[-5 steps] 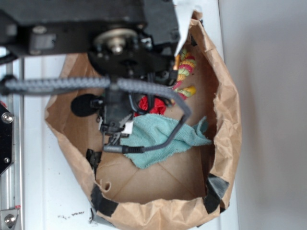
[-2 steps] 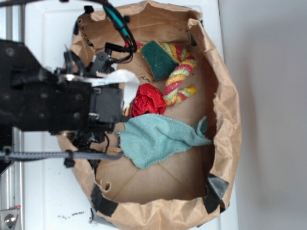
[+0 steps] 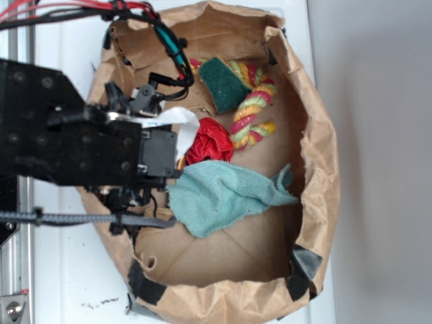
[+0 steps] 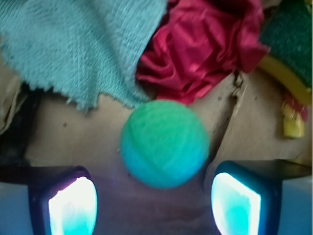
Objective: Grab the green ball.
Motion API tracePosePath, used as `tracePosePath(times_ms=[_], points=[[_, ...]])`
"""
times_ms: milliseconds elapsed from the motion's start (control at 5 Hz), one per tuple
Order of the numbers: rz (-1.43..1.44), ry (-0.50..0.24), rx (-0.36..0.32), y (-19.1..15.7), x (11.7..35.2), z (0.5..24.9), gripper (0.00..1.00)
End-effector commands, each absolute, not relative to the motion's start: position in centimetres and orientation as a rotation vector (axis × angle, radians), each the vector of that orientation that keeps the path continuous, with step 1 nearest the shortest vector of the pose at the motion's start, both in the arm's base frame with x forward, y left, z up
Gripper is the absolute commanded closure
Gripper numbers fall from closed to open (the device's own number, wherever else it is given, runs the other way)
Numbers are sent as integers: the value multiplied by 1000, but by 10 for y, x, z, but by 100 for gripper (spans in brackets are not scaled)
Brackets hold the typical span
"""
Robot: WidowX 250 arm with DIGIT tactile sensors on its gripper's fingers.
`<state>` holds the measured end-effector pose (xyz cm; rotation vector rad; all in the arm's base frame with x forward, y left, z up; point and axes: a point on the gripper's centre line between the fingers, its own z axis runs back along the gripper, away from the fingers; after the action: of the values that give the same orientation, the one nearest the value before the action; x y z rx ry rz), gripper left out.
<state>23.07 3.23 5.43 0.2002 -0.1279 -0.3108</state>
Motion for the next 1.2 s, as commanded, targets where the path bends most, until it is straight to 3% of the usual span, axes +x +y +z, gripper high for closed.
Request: tracePosePath(times_ms=[0,400,1000], points=[[-311,-147,189,24,249,58,0],[-283,-170,192,19,262,48,0],[-330,-153,259,15,254,26,0]])
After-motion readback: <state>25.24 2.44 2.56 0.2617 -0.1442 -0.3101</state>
